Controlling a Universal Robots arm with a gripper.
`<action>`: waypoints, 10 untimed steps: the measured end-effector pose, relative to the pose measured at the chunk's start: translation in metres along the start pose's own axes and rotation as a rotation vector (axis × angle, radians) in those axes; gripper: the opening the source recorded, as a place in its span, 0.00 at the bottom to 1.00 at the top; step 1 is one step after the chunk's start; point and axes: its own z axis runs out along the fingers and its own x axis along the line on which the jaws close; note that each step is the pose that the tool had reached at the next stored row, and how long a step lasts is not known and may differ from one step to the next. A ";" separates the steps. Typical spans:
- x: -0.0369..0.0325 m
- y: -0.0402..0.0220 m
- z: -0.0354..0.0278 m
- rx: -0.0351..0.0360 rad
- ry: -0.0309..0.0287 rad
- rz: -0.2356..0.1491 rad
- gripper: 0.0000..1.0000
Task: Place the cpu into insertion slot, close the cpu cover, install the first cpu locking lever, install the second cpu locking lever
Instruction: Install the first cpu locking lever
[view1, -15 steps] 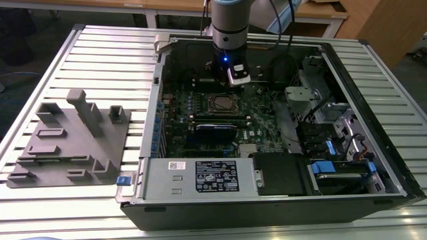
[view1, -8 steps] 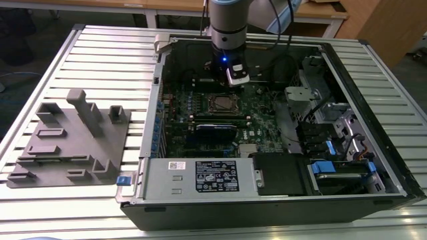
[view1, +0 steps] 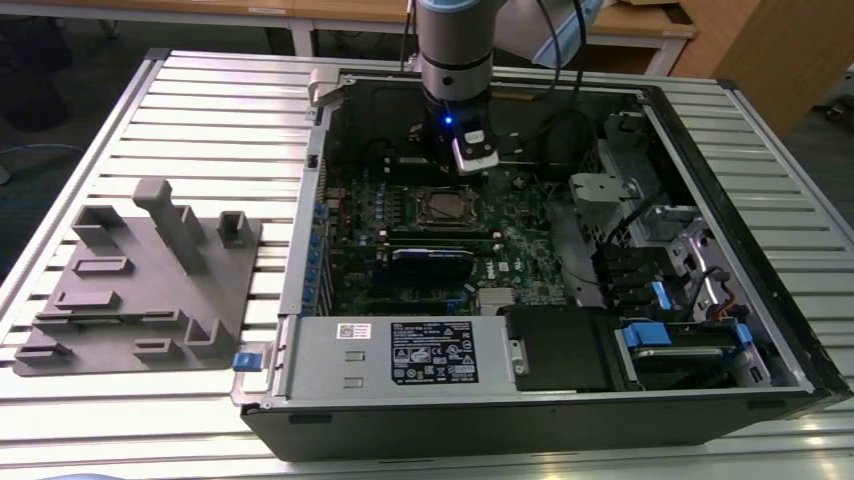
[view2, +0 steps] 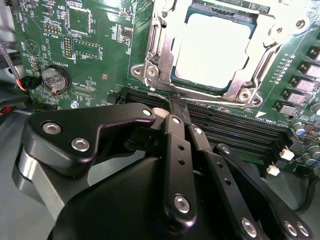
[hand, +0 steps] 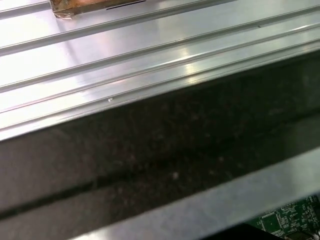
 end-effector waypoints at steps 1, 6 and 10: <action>0.0000 0.0000 0.0000 0.0000 -0.0001 0.000 0.11; -0.0004 -0.0015 -0.0001 -0.0004 -0.0002 0.000 0.11; -0.0006 -0.0021 -0.0002 -0.0004 -0.0003 0.000 0.11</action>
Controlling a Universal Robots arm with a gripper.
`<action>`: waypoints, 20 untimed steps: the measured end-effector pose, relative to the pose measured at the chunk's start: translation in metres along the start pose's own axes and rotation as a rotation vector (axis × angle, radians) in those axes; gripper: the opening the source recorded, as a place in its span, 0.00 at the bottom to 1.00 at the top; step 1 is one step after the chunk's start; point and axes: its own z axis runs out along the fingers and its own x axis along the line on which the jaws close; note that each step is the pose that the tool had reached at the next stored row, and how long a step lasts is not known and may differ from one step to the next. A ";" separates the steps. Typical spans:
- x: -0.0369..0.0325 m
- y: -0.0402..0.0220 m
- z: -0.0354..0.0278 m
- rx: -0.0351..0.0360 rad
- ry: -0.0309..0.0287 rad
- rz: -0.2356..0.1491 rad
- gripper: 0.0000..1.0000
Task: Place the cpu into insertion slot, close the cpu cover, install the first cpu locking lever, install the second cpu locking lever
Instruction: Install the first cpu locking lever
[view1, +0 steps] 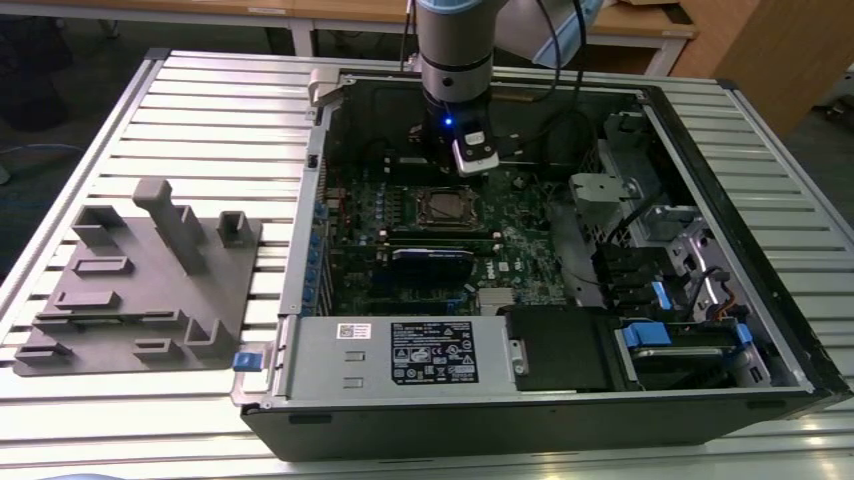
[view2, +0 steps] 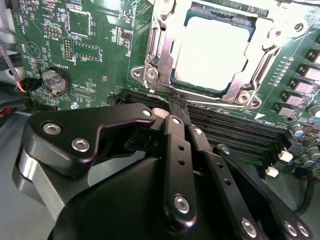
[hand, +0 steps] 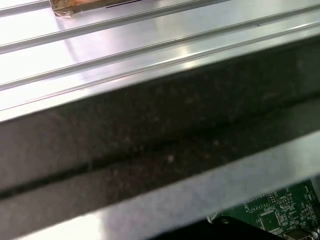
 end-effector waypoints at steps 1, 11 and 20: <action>0.0000 0.0000 -0.0001 0.0001 0.0000 0.000 0.11; 0.0000 0.0009 -0.0032 -0.0067 0.0006 0.001 0.11; 0.0014 0.0006 -0.0032 -0.0173 0.0008 0.002 0.11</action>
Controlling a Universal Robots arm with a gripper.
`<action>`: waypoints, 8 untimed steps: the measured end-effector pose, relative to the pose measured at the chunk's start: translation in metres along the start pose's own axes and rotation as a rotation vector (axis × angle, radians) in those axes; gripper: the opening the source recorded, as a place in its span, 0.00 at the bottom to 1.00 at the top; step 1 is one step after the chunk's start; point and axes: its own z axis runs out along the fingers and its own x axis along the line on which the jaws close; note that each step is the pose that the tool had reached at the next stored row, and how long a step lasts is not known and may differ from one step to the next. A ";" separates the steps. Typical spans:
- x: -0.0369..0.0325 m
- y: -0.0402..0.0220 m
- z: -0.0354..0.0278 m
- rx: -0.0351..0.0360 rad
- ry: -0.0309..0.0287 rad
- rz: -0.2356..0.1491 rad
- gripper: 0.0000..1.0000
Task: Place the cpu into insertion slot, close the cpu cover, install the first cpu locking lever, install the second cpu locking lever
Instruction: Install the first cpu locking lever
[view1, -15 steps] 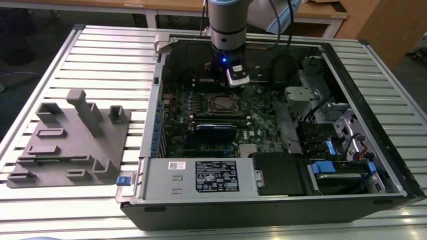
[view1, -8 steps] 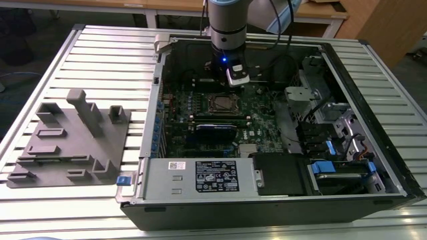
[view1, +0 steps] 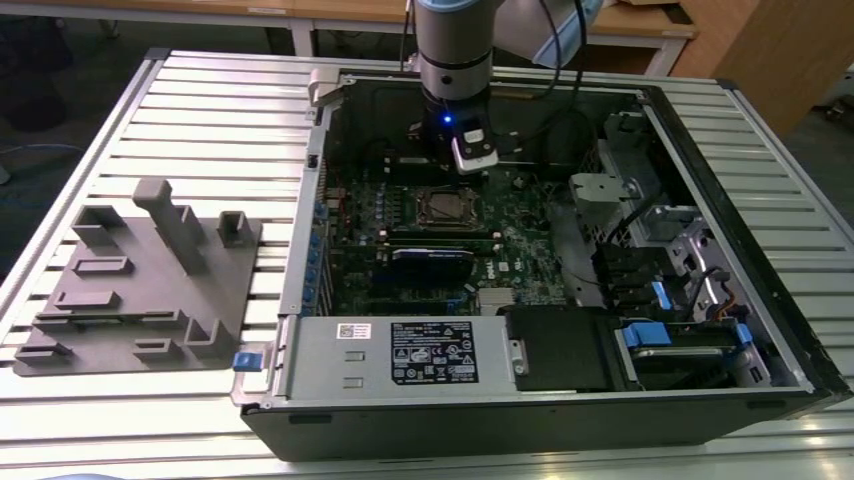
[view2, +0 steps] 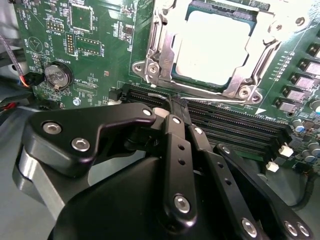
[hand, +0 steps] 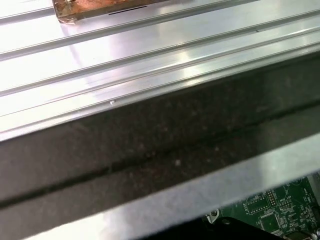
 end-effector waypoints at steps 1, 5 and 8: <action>0.0003 -0.0001 0.0001 -0.0004 -0.0007 0.000 0.11; 0.0004 -0.0003 0.0007 0.0001 -0.0042 -0.001 0.11; 0.0004 -0.0003 0.0008 0.0007 -0.0048 -0.001 0.11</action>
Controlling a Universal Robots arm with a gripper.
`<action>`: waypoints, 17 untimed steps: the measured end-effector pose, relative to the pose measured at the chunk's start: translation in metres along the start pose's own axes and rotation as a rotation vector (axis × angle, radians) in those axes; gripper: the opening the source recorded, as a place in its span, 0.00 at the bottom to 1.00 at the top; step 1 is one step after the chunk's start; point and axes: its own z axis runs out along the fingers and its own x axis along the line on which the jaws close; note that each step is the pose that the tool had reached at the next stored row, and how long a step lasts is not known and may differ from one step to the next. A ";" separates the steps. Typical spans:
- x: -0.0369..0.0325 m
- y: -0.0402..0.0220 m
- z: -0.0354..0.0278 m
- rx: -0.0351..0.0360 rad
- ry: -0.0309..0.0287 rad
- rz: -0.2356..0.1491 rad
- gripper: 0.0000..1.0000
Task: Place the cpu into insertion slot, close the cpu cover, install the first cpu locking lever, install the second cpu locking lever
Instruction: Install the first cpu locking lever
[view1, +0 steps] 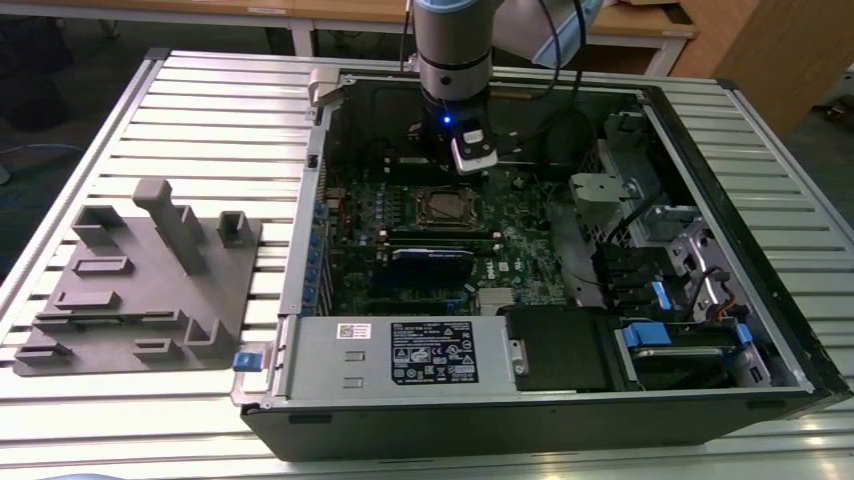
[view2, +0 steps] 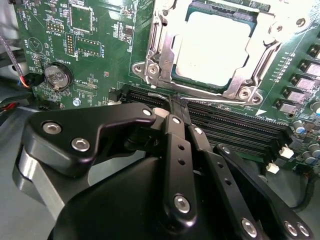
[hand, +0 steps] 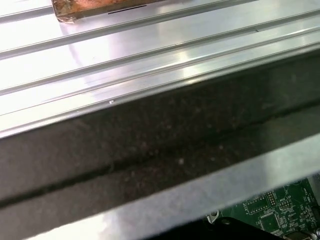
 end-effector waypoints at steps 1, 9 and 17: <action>0.0000 0.0000 0.0000 0.0001 -0.0001 0.000 0.11; -0.0004 -0.0016 0.0005 0.0083 -0.0027 -0.001 0.11; -0.0002 -0.0023 0.0028 0.0756 -0.0243 -0.012 0.11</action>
